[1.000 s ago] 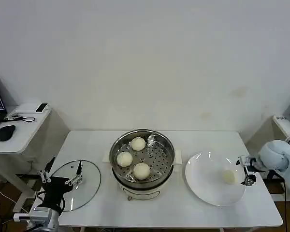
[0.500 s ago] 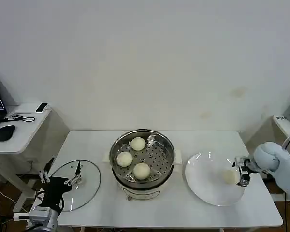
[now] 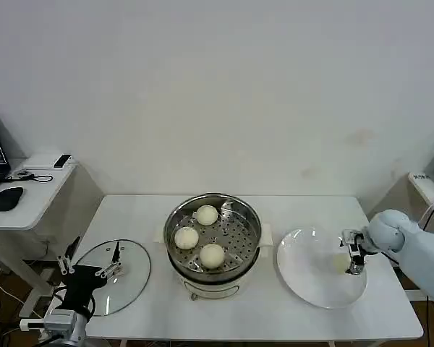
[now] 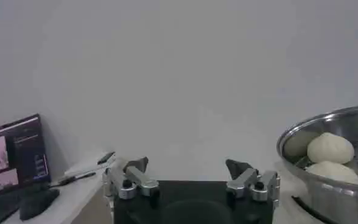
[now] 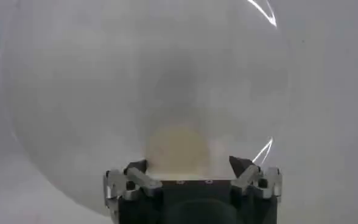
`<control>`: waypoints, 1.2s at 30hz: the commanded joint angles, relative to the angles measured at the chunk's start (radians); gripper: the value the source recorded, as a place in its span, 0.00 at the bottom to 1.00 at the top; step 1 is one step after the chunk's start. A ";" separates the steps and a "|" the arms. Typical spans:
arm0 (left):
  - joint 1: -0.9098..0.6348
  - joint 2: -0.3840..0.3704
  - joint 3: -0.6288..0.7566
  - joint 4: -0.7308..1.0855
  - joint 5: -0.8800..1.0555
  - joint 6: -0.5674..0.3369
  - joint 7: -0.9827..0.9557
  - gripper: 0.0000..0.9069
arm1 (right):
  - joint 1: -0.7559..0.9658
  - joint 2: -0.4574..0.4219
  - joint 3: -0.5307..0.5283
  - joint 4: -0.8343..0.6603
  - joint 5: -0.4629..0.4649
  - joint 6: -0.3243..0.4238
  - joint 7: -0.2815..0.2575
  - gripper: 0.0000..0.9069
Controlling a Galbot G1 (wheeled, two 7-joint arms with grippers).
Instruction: Take steamed baozi put them in steamer then cover it.
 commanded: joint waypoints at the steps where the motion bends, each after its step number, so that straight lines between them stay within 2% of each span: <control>1: 0.001 0.000 0.000 -0.001 0.000 0.000 0.001 1.00 | 0.008 0.015 -0.010 -0.014 -0.004 -0.009 -0.010 0.86; 6: 0.003 0.000 0.000 -0.005 0.000 0.000 0.001 1.00 | 0.006 0.005 -0.010 -0.007 -0.001 -0.012 -0.017 0.76; 11: 0.005 -0.001 0.001 -0.008 0.001 -0.001 0.001 1.00 | 0.007 -0.006 -0.012 0.005 0.003 -0.013 -0.036 0.71; 21: 0.011 0.000 -0.006 -0.022 -0.001 -0.002 0.002 1.00 | 0.078 -0.081 -0.043 0.068 0.054 -0.018 -0.063 0.70; 27: 0.015 -0.004 -0.005 -0.031 -0.002 -0.007 0.001 1.00 | 0.274 -0.148 -0.155 0.160 0.168 -0.045 -0.056 0.70; 32: 0.015 -0.001 -0.003 -0.037 0.000 -0.007 0.002 1.00 | 0.521 -0.161 -0.351 0.222 0.235 -0.065 -0.049 0.70; 36: 0.015 0.003 -0.007 -0.048 0.000 -0.005 0.002 1.00 | 0.711 -0.145 -0.505 0.284 0.338 -0.097 -0.027 0.70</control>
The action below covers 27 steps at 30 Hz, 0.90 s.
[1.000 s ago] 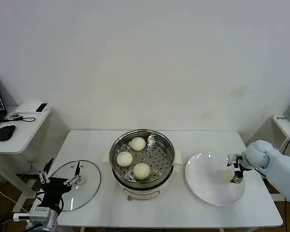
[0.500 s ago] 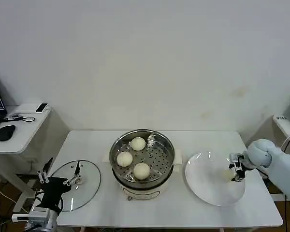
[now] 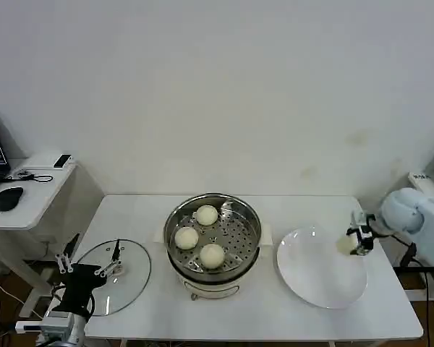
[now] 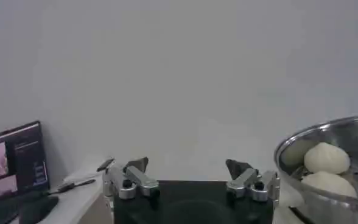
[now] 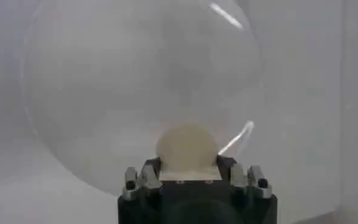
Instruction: Take steamed baozi put them in steamer then cover it.
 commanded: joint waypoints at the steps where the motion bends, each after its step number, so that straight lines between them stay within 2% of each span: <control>1: 0.000 0.002 -0.002 -0.008 0.001 0.002 0.000 1.00 | 0.510 -0.018 -0.385 0.162 0.220 -0.054 0.039 0.70; 4: -0.002 -0.001 0.001 -0.004 0.005 0.002 0.000 1.00 | 0.649 0.035 -0.481 0.196 0.292 -0.077 0.066 0.70; 6: -0.001 -0.004 0.005 -0.006 0.008 0.002 0.000 1.00 | 0.710 0.088 -0.541 0.215 0.354 -0.120 0.104 0.70; 8: -0.002 -0.010 0.006 -0.008 0.010 0.003 0.000 1.00 | 0.739 0.136 -0.565 0.224 0.405 -0.146 0.126 0.70; 13: 0.000 -0.011 -0.001 -0.007 0.008 0.002 0.000 1.00 | 0.758 0.293 -0.584 0.220 0.550 -0.244 0.202 0.70; 16: 0.002 -0.010 -0.009 -0.006 0.005 0.001 -0.001 1.00 | 0.745 0.366 -0.589 0.212 0.647 -0.297 0.284 0.70; 23: 0.000 -0.021 -0.008 -0.004 0.010 0.001 -0.002 1.00 | 0.696 0.449 -0.607 0.197 0.743 -0.362 0.377 0.70; 27: 0.001 -0.023 -0.010 -0.002 0.016 -0.005 0.002 1.00 | 0.666 0.482 -0.612 0.187 0.798 -0.398 0.411 0.70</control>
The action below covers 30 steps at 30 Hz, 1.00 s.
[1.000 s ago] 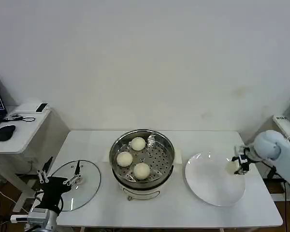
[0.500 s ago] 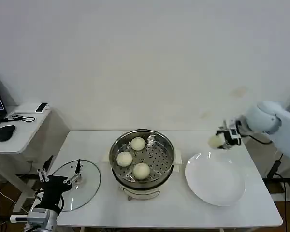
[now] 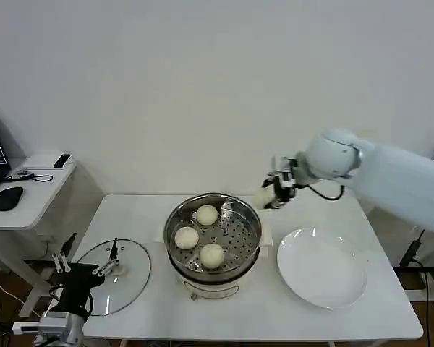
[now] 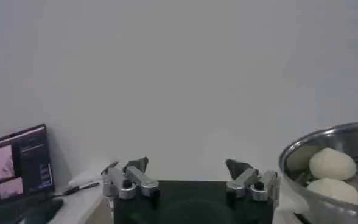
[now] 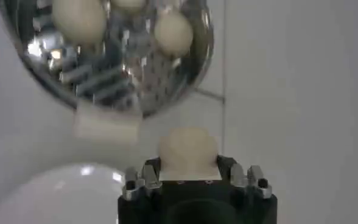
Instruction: Take steamed baozi put them in steamer then cover it.
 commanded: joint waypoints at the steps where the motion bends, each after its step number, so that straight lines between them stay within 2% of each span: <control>1: 0.002 -0.003 -0.002 0.003 0.004 -0.004 0.001 1.00 | 0.024 0.187 -0.080 0.007 0.242 -0.141 0.164 0.70; 12: 0.004 -0.001 -0.011 -0.004 0.003 -0.003 0.000 1.00 | -0.104 0.209 -0.089 -0.066 0.159 -0.143 0.179 0.70; 30: 0.002 -0.003 -0.009 0.001 0.002 -0.005 0.000 1.00 | -0.137 0.212 -0.081 -0.101 0.071 -0.141 0.172 0.71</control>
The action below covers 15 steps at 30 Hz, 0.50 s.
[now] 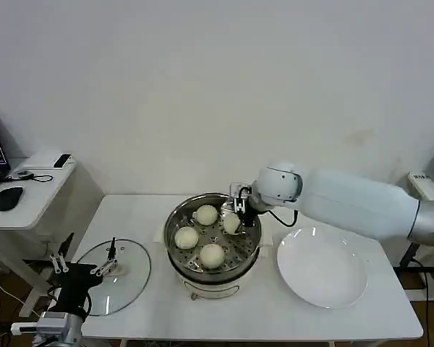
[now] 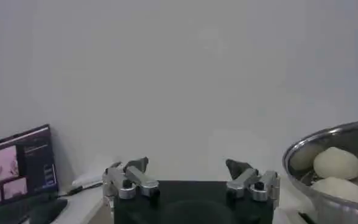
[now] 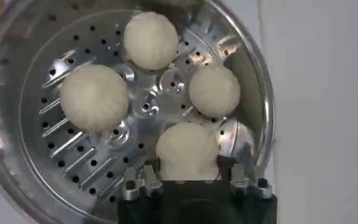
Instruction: Take steamed baozi put them in steamer then cover it.
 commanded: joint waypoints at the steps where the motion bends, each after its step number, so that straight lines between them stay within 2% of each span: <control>1: 0.001 -0.001 0.000 -0.001 0.000 0.000 0.000 1.00 | -0.032 0.015 0.006 -0.014 -0.039 -0.009 0.012 0.71; 2: 0.001 -0.001 0.000 -0.001 0.001 -0.001 0.000 1.00 | -0.034 0.015 0.010 -0.012 -0.036 -0.009 0.013 0.89; 3: 0.001 -0.001 0.000 -0.001 0.001 -0.001 0.000 1.00 | -0.036 0.014 0.017 -0.010 -0.028 -0.010 0.014 1.00; 9: 0.004 -0.003 -0.003 -0.001 0.001 -0.002 -0.001 1.00 | -0.018 -0.011 0.052 0.030 -0.003 -0.010 0.027 1.00; 13: 0.006 -0.004 -0.004 -0.003 0.003 -0.006 0.001 1.00 | 0.011 -0.056 0.054 0.092 0.013 -0.009 0.062 1.00; 14: 0.008 -0.003 -0.004 -0.005 0.002 -0.006 0.001 1.00 | 0.010 -0.083 0.067 0.129 0.033 -0.009 0.106 1.00; 15: 0.009 -0.004 -0.005 -0.007 0.000 -0.007 0.000 1.00 | 0.006 -0.097 0.077 0.148 0.041 -0.008 0.126 1.00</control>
